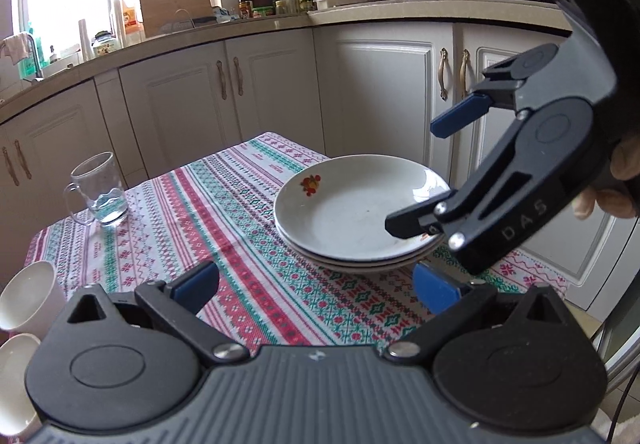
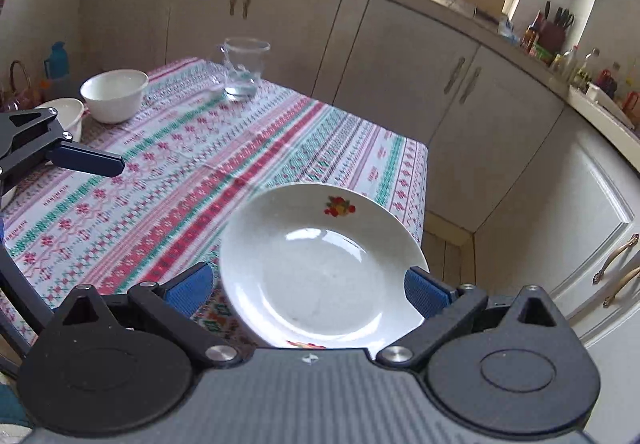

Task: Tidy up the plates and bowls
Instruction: 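Move the right gripper to a white bowl and grasp its rim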

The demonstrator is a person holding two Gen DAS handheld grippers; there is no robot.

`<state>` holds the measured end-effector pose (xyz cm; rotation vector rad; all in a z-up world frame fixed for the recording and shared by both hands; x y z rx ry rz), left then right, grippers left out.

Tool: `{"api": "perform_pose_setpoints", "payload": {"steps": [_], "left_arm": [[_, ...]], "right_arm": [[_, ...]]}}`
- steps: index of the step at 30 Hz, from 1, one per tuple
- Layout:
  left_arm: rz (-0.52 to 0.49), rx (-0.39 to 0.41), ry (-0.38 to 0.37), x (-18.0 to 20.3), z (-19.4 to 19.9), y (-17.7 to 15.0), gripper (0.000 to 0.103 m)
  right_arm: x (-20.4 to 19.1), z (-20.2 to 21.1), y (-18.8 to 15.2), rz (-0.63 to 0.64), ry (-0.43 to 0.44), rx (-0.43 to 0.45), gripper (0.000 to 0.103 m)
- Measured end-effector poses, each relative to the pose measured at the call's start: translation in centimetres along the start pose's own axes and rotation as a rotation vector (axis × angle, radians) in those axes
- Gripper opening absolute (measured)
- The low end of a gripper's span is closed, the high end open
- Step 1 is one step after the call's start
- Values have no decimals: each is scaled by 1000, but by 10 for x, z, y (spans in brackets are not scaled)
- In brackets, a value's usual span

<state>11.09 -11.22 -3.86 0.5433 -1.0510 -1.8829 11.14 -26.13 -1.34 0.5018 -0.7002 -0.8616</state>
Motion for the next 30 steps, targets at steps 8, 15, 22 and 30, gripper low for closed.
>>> {"api": "perform_pose_setpoints", "payload": {"steps": [8, 15, 22, 30], "left_arm": [[26, 2, 65, -23, 40, -21, 102], [106, 16, 167, -64, 84, -45, 102], [140, 17, 331, -118, 130, -82, 102], [192, -53, 391, -166, 138, -119, 102]], "right_arm": [[-41, 22, 0, -19, 41, 94, 103], [-76, 29, 16, 12, 79, 148, 103], [-129, 14, 45, 86, 216, 187, 103], [-192, -8, 86, 136, 407, 233, 103]]}}
Point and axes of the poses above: each gripper's, at about its wrist camera, not at the fingertips, and z roughly against the way its jaws point, x to its right, y to its top, the point moved 4 cm from there along -z, roughly the way its jaws point, and after that the axes turned 11 degrees about z, right-handed, at the moved point
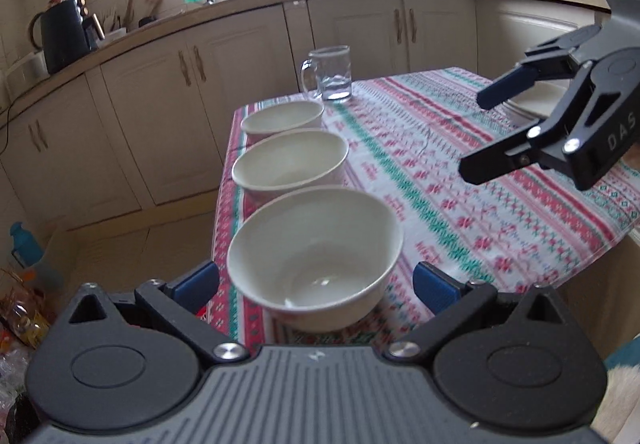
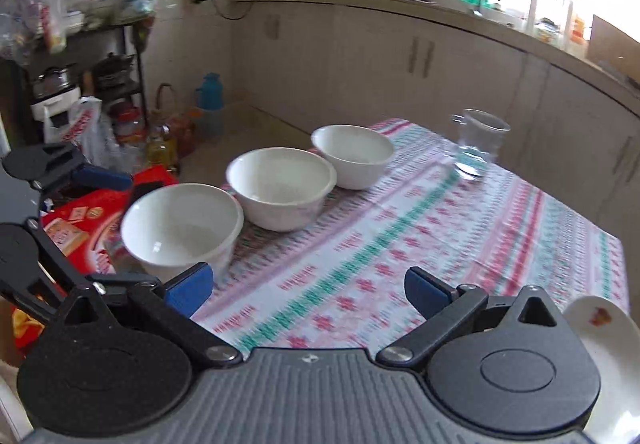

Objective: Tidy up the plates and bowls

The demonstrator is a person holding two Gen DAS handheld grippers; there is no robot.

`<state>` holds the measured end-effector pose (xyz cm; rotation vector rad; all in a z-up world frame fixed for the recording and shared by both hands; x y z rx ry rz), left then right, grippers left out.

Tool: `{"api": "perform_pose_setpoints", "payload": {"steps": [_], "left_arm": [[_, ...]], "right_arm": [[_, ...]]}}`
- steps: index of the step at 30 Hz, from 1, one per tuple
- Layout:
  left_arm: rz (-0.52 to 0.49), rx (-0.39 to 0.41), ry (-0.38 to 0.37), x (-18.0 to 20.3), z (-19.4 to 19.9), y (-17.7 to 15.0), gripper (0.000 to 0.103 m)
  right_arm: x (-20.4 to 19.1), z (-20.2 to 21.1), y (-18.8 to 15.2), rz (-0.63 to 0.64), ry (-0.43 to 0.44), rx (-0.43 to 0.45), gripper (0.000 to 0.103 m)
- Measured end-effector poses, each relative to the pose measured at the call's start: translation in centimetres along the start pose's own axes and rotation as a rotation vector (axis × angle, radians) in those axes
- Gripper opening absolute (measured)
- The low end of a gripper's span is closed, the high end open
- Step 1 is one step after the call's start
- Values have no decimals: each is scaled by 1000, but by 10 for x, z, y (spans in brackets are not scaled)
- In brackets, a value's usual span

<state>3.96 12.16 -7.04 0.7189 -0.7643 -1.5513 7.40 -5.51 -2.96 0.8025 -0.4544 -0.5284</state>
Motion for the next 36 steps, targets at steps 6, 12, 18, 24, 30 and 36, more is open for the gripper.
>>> {"api": "perform_pose_setpoints", "payload": {"steps": [6, 12, 18, 24, 30, 36], "left_arm": [[-11, -22, -39, -11, -14, -8, 102], [-11, -32, -95, -14, -21, -10, 100], [-2, -38, -137, -17, -26, -7, 93], [-1, -39, -152, -19, -28, -6, 92], [-5, -44, -152, -19, -28, -6, 92], [-22, -46, -150, -14, -26, -1, 91]], "right_arm": [[-26, -36, 19, 17, 112, -7, 103], [-35, -63, 28, 7, 184, -33, 101], [-34, -81, 29, -28, 239, -64, 83], [-35, -86, 29, -41, 285, -74, 73], [-36, -88, 31, -47, 316, -69, 70], [-37, -84, 31, -52, 311, -64, 70]]}}
Point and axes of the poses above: each gripper's, at about its wrist camera, not at the fingertips, and z roughly against the way its jaws point, x to its right, y to its top, the point moved 4 cm from there along -z, roughly the way its jaws point, and after that the axes turned 11 degrees about z, right-handed, at the moved point
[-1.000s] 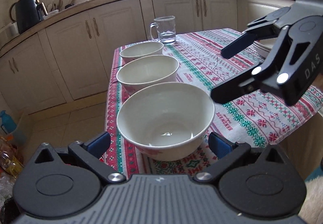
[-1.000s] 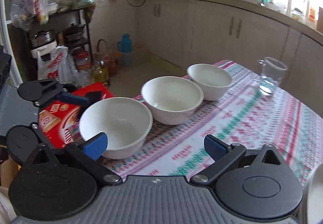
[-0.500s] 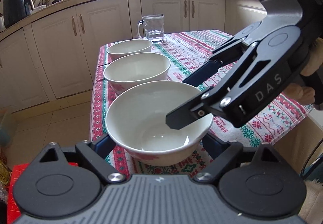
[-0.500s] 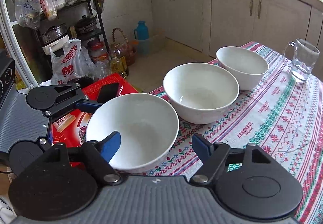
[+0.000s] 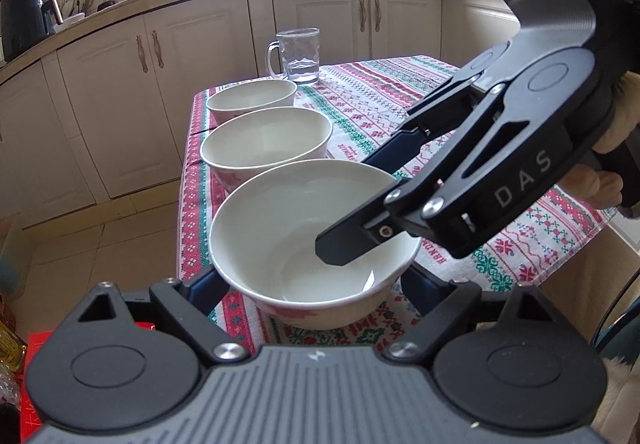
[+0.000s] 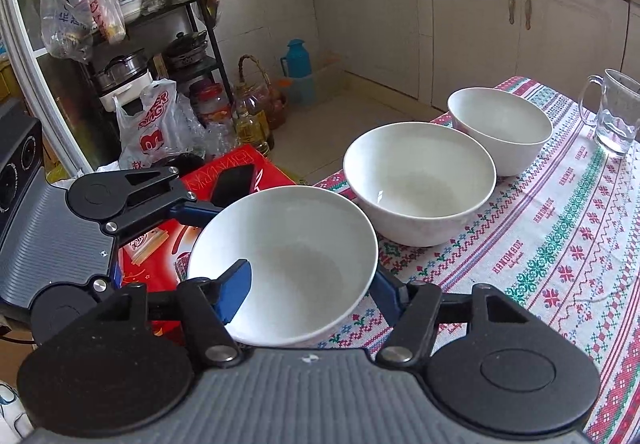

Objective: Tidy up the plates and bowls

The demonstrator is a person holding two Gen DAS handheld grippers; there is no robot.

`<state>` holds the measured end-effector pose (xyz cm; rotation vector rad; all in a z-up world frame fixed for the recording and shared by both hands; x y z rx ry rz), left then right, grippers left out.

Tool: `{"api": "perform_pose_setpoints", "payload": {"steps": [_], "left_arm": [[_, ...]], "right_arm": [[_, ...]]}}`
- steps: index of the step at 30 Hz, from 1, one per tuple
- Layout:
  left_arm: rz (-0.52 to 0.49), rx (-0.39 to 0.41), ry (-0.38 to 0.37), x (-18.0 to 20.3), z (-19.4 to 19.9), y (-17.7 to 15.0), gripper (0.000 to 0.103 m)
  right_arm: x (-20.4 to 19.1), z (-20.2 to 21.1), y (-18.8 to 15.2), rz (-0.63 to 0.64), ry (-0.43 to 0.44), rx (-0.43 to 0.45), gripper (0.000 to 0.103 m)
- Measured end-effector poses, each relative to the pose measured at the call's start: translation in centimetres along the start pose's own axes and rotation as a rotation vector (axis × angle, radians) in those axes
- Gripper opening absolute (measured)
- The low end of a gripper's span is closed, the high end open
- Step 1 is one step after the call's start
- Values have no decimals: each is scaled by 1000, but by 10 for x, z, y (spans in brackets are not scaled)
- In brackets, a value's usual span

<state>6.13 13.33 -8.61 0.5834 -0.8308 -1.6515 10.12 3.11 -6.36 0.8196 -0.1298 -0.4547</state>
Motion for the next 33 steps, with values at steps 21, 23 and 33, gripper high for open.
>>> {"api": "perform_pose_setpoints", "payload": {"steps": [21, 23, 33], "left_arm": [[-137, 14, -221, 79, -41, 37, 92], [-151, 12, -245, 89, -46, 38, 92], [-177, -22, -291, 114, -64, 39, 92]], "right_arm": [[40, 78, -48, -121, -224, 10, 71], [45, 85, -56, -137, -251, 7, 71], [62, 101, -82, -203, -303, -6, 72]]}}
Point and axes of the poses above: each gripper's, at about its wrist camera, not at the fingertips, and z roughly against the way its jaws point, x to its right, y to its top, the point moved 4 cm from there along -z, roughly the way its jaws point, and after that the axes turned 11 degrees about z, right-handed, at the moved point
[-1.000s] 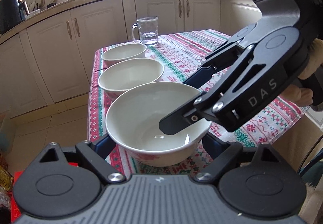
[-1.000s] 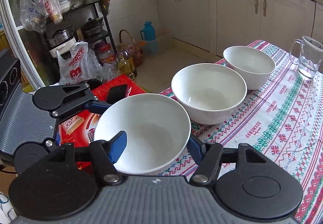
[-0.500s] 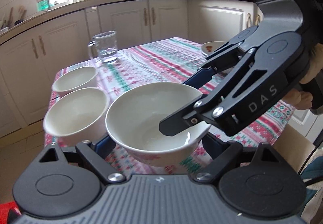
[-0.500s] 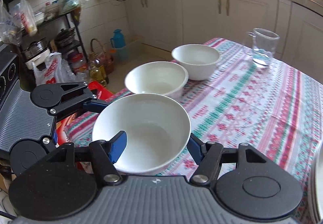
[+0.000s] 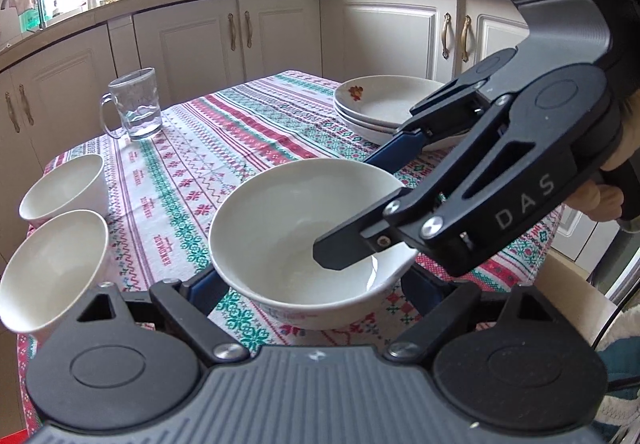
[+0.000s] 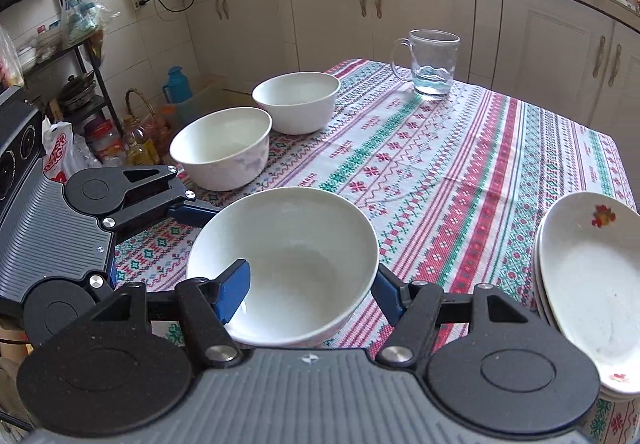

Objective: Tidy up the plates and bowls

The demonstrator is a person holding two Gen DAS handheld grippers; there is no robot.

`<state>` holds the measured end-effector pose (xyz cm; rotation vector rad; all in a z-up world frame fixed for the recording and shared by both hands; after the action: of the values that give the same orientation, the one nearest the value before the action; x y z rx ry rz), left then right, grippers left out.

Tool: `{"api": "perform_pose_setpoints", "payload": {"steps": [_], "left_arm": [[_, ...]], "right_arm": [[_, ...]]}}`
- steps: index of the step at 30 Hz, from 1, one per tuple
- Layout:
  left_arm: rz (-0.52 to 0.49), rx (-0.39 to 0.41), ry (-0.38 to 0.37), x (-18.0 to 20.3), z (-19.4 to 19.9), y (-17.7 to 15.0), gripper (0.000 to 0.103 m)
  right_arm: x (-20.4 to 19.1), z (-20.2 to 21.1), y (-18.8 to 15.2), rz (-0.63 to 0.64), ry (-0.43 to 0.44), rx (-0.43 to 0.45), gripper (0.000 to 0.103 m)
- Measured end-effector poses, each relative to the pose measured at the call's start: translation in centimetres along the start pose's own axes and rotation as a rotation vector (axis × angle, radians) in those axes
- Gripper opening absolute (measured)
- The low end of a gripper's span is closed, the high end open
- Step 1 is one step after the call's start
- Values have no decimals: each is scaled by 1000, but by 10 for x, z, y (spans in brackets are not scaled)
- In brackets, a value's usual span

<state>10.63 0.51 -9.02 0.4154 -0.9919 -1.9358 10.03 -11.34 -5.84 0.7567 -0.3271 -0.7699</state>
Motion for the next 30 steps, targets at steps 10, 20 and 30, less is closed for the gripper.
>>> {"api": "perform_pose_setpoints", "payload": {"steps": [10, 20, 30], "left_arm": [[-6, -12, -13, 4, -10, 2, 92], [-22, 5, 6, 3, -8, 1, 100], [25, -16, 38, -10, 14, -14, 101]], "right_arm": [[8, 2, -8, -17, -11, -8, 72], [8, 3, -10, -20, -6, 12, 99], [5, 6, -4, 3, -27, 26, 103]]}}
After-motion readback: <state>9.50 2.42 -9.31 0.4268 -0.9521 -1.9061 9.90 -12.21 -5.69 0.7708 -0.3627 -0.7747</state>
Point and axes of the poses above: each gripper's, at about its wrist camera, not at the fingertips, and z roughly against the way its jaws point, x to its right, y to its top, the point moved 4 cm from there along -z, roughly the way its jaws point, and after that the axes turned 11 degrees about z, right-handed, at the moved point
